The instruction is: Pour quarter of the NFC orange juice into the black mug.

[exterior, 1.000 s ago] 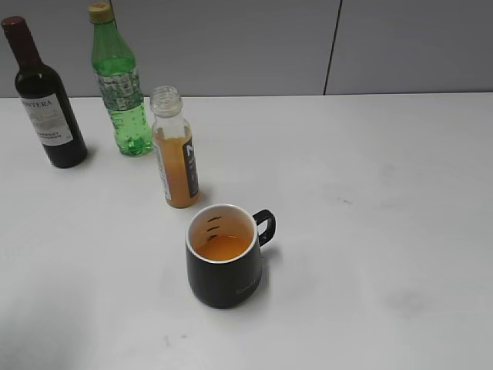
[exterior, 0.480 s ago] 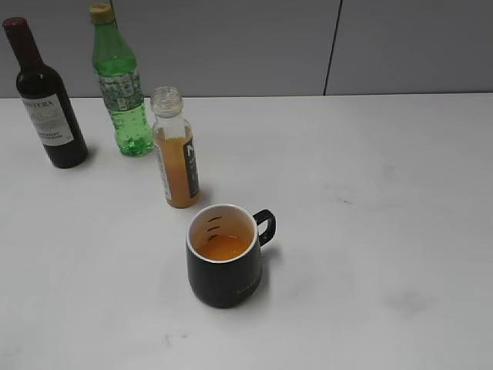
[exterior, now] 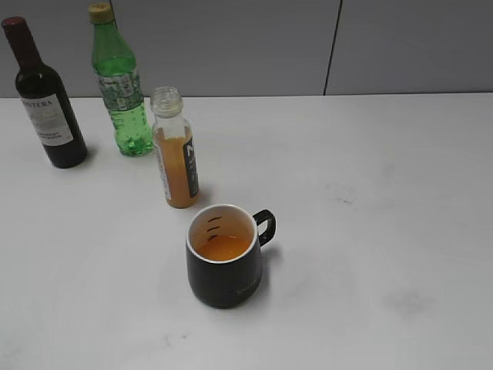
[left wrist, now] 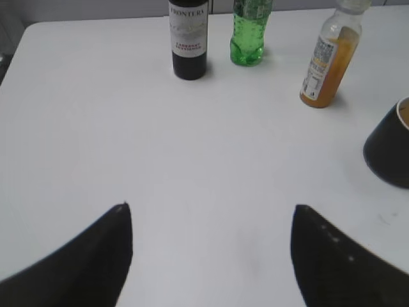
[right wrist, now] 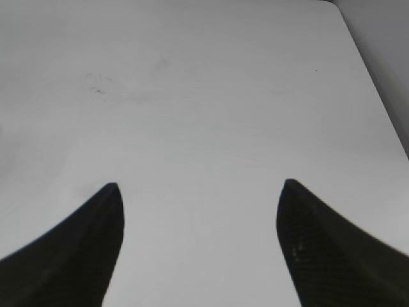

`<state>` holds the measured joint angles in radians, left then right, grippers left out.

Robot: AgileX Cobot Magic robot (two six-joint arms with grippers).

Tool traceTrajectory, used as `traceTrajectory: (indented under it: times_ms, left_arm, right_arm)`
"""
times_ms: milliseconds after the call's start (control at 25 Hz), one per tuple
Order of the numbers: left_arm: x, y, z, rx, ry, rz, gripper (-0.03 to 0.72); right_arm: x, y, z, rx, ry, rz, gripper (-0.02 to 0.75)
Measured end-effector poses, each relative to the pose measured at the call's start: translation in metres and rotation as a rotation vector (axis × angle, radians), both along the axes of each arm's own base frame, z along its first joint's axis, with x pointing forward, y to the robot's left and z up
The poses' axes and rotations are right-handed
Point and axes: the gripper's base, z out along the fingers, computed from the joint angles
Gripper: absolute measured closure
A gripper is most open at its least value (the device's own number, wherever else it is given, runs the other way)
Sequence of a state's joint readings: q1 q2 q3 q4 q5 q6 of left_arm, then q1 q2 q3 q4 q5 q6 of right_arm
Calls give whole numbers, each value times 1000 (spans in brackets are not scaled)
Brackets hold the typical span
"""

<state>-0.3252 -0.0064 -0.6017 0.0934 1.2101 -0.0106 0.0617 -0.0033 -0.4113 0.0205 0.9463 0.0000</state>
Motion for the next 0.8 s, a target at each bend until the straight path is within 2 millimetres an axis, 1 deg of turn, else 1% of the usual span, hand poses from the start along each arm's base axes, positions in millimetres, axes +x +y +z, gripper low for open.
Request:
traceTrajectory:
  times_ms: [160, 320, 800]
  left_arm:
    - [9, -3, -15, 13, 35, -2, 97]
    - [16, -6, -22, 6, 14, -10, 97]
    - [18, -7, -21, -3, -7, -13, 98]
  right_arm:
    - [0, 0, 0, 0, 0, 0, 172]
    - [0, 0, 0, 0, 0, 0, 172]
    - [0, 0, 0, 1, 0, 0, 172]
